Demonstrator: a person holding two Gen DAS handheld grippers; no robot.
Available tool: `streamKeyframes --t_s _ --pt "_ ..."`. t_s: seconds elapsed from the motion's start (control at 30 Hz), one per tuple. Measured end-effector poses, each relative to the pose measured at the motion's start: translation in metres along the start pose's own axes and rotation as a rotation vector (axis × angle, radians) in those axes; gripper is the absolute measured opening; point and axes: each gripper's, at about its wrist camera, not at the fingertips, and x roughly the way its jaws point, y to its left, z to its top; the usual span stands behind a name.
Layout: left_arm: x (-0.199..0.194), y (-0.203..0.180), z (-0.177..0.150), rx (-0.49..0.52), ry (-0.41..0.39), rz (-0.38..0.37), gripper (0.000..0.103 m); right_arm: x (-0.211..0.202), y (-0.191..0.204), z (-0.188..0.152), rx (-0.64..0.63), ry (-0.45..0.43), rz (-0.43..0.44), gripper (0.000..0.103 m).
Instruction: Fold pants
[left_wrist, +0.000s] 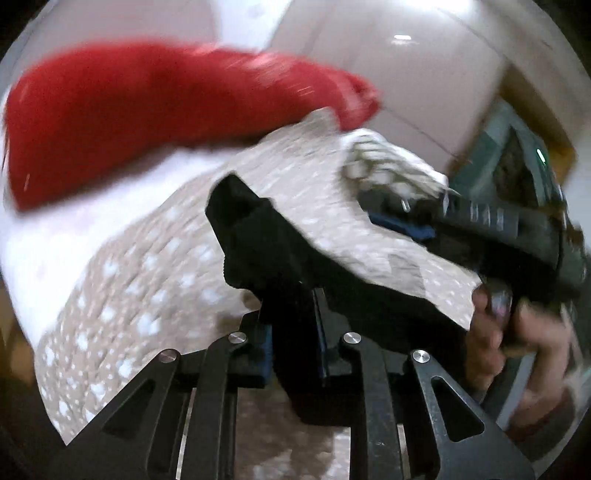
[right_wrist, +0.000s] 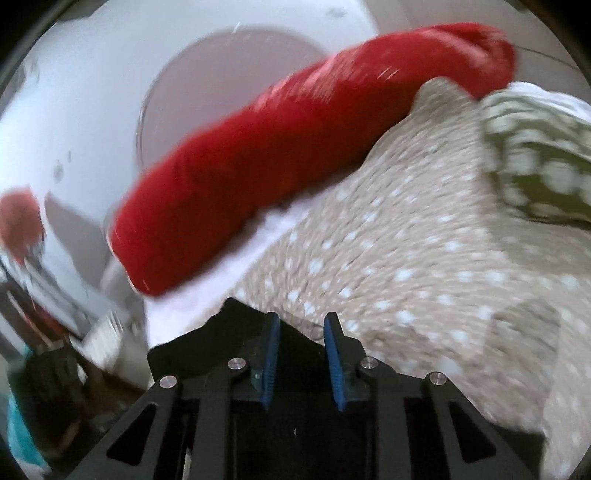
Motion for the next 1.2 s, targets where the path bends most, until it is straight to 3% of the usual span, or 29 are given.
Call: streamKeyframes --t_s 0.03,0.1,0.23,0.4,0.43,0.47,0.5,0.53,0.63,0.7,0.77,0.83,0.93,1.03,1.2 --pt "-0.002 -0.013 -0.003 0.051 -0.014 -0.003 0.017 -0.023 -0.004 -0.001 0.044 -0.046 0.022 0.033" --pt "-0.003 -0.038 -0.014 0.148 -0.029 -0.008 0.017 -0.044 -0.007 0.0 0.107 -0.08 0.031 0.068" --pt "0.006 -0.062 -0.029 0.217 -0.003 -0.027 0.017 -0.071 -0.005 -0.005 0.214 -0.073 0.095 0.071" --pt "0.008 -0.068 -0.036 0.257 0.015 -0.013 0.017 -0.058 0.009 -0.016 0.16 0.009 0.025 0.072" --pt "0.007 -0.068 -0.037 0.255 0.016 -0.011 0.017 -0.051 0.01 -0.017 0.15 0.04 0.008 0.072" --pt "0.007 -0.067 -0.036 0.253 0.022 -0.01 0.017 -0.046 0.008 -0.021 0.147 0.066 -0.027 0.055" --pt "0.002 -0.064 -0.035 0.251 0.03 -0.019 0.017 -0.04 0.006 -0.023 0.149 0.078 -0.063 0.021" --pt "-0.002 -0.064 -0.035 0.25 0.037 -0.033 0.017 -0.037 0.004 -0.026 0.142 0.067 -0.061 0.014" --pt "-0.02 -0.068 -0.032 0.294 0.034 -0.085 0.02 -0.046 -0.005 -0.032 0.153 0.022 -0.042 0.011" --pt "-0.033 -0.071 -0.03 0.324 0.001 -0.131 0.034 -0.062 -0.006 -0.037 0.13 -0.012 -0.051 0.011" --pt "-0.045 -0.076 -0.027 0.35 -0.036 -0.169 0.059 -0.085 -0.011 -0.043 0.118 -0.045 -0.081 0.011" --pt "-0.048 -0.078 -0.024 0.353 -0.052 -0.192 0.061 -0.115 -0.025 -0.049 0.132 -0.071 -0.099 0.011" --pt "-0.038 -0.081 -0.021 0.349 -0.031 -0.162 0.061 -0.15 -0.046 -0.061 0.159 -0.091 -0.156 0.011" --pt "-0.013 -0.087 -0.022 0.352 0.053 -0.11 0.061 -0.176 -0.07 -0.078 0.199 -0.091 -0.247 0.011" --pt "0.029 -0.099 -0.027 0.358 0.159 -0.072 0.061 -0.169 -0.112 -0.115 0.28 -0.014 -0.433 0.012"
